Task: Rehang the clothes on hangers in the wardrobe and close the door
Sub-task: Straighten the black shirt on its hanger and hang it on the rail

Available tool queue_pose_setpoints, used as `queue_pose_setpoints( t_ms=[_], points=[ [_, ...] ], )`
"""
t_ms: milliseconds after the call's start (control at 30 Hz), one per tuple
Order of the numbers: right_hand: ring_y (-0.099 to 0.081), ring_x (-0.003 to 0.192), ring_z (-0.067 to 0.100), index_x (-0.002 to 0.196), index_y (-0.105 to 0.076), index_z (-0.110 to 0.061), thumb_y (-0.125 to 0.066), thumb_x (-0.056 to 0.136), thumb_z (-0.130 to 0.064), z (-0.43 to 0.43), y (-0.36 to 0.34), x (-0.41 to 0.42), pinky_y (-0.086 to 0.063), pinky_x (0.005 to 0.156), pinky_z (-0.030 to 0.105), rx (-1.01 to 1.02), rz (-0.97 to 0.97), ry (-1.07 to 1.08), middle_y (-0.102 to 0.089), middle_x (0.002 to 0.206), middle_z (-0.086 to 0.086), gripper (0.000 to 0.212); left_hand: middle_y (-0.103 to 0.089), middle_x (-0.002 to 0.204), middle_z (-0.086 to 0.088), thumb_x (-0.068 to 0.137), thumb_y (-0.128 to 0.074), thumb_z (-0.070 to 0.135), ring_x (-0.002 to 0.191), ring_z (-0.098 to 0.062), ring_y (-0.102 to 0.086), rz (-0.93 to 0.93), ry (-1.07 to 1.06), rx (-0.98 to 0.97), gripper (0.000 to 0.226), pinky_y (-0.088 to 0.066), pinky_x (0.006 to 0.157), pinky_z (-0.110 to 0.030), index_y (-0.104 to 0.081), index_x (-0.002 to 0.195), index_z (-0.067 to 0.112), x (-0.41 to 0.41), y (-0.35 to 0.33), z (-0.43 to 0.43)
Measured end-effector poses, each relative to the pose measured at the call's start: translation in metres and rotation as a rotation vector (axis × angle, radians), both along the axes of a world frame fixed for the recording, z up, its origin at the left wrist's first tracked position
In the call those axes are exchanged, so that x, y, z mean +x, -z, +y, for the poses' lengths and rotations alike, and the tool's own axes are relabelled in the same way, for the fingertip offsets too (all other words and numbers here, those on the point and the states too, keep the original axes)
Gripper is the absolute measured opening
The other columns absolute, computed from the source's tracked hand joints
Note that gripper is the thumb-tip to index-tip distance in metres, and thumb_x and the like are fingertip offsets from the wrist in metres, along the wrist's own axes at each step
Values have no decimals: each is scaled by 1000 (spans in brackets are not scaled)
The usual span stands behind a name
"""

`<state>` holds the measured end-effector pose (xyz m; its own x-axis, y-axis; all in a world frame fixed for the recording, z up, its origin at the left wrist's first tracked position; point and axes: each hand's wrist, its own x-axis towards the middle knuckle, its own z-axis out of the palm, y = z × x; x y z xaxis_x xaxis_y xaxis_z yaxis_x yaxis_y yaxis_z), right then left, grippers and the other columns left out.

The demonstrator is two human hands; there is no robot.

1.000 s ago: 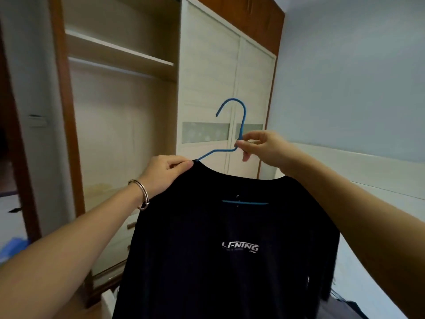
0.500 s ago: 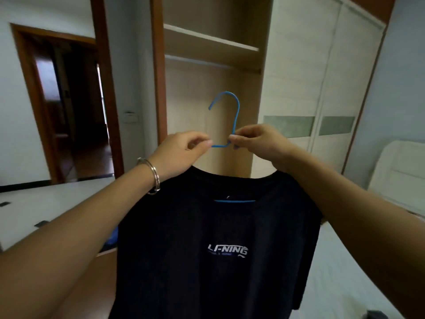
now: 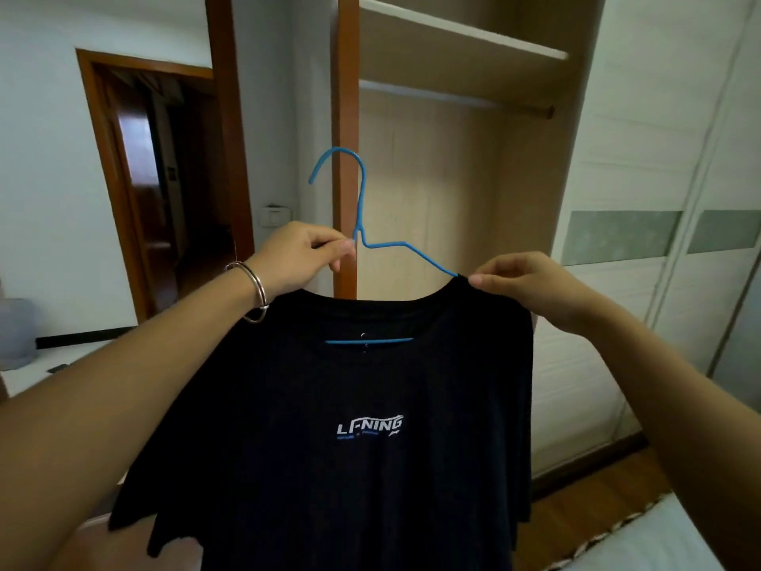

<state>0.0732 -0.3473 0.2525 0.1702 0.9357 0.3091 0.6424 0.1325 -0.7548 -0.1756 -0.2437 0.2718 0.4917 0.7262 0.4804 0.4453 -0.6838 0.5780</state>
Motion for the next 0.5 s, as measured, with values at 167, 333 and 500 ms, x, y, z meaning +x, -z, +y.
queue_pose_setpoints(
  t_ms=[167,333,500],
  points=[
    [-59,60,4,74,-69,-20,-59,88,-23,73,2,14,-47,66,23,44,90,14,-64,63,-8,17,-58,75,1,93,-45,29,94,-16,-58,41,53,14,25,-32,73,-10,-67,97,19,13,-3,80],
    [-61,62,9,77,-68,-15,-60,85,-31,119,0,27,-49,63,22,-36,98,44,-63,70,0,20,-61,76,3,92,-46,32,104,-31,-60,22,185,48,24,-32,69,-9,-60,74,37,40,-2,151],
    [-59,50,3,65,-66,-19,-65,74,-34,142,9,40,-48,47,13,10,207,189,-62,57,-6,17,-58,69,8,92,-46,34,91,-30,-61,42,355,95,25,-38,68,-15,-59,72,39,74,4,206]
  ],
)
